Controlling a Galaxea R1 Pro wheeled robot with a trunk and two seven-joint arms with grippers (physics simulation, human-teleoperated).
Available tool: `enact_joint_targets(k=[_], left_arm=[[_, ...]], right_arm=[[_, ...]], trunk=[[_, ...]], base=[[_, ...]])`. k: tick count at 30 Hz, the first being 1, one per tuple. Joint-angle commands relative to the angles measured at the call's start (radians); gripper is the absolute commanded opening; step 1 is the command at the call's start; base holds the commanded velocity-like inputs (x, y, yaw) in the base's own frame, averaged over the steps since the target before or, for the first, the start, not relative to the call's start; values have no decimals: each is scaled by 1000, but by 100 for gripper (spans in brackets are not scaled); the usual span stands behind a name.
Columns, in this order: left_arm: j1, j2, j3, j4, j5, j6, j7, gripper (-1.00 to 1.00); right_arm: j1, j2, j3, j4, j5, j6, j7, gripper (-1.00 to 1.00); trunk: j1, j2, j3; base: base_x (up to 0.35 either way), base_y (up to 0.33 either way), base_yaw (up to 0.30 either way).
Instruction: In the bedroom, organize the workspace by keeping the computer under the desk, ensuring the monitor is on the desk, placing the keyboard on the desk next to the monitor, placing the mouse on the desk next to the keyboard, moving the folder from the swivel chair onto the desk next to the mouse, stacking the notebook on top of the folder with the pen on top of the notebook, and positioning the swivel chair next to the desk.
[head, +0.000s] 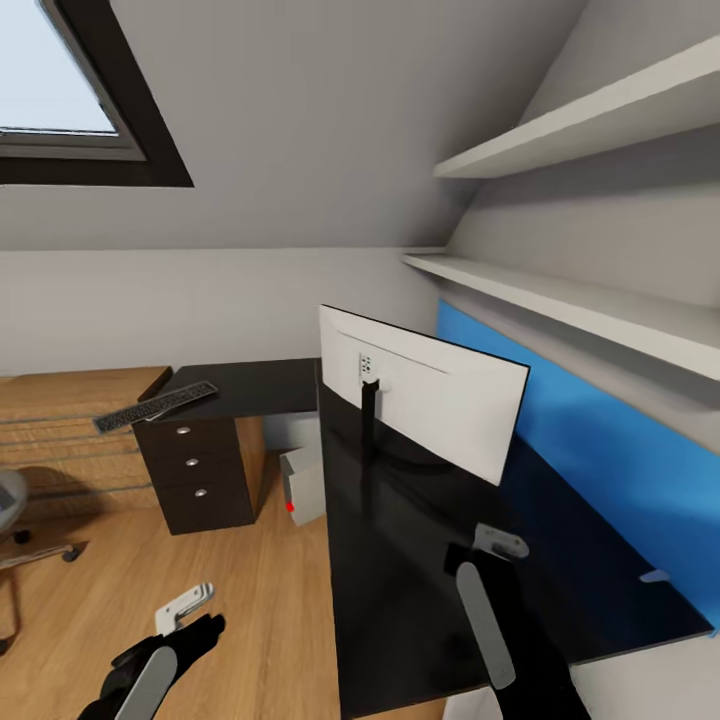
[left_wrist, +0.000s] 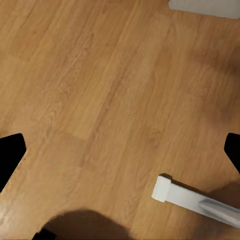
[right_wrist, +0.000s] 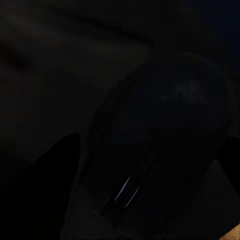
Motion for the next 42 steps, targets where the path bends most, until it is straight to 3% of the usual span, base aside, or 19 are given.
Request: enact_joint_targets(k=[1,16,25,31,42], left_arm=[[-1,1,-5,-1,5,0,10,100],[-1,1,-9,-1,-2,0,9,100],[-1,1,-10,-1,-2,0,9,100],[-1,1,-10,-2,-3,0,13,100],[-1,1,-7,-3,-2,0,11,100]], right_arm=[[2,0,6,-5,-8,1,-2,-100],[8,-9,14,-25,-11,0,23,-100],[8,-9,15,-23,-12,0,23,-100],[8,-9,61,-21,-11,0,22,-100],[9,-10,76,-20,-10,0,21,-100]], trunk=[[0,-1,-1],[0,-1,-2],[0,-1,-8],[0,-1,-14],[0,-1,-24]], base=[[0,265,7],[-109,274,17],[173,189,237],[14,15,196],[131,109,159]])
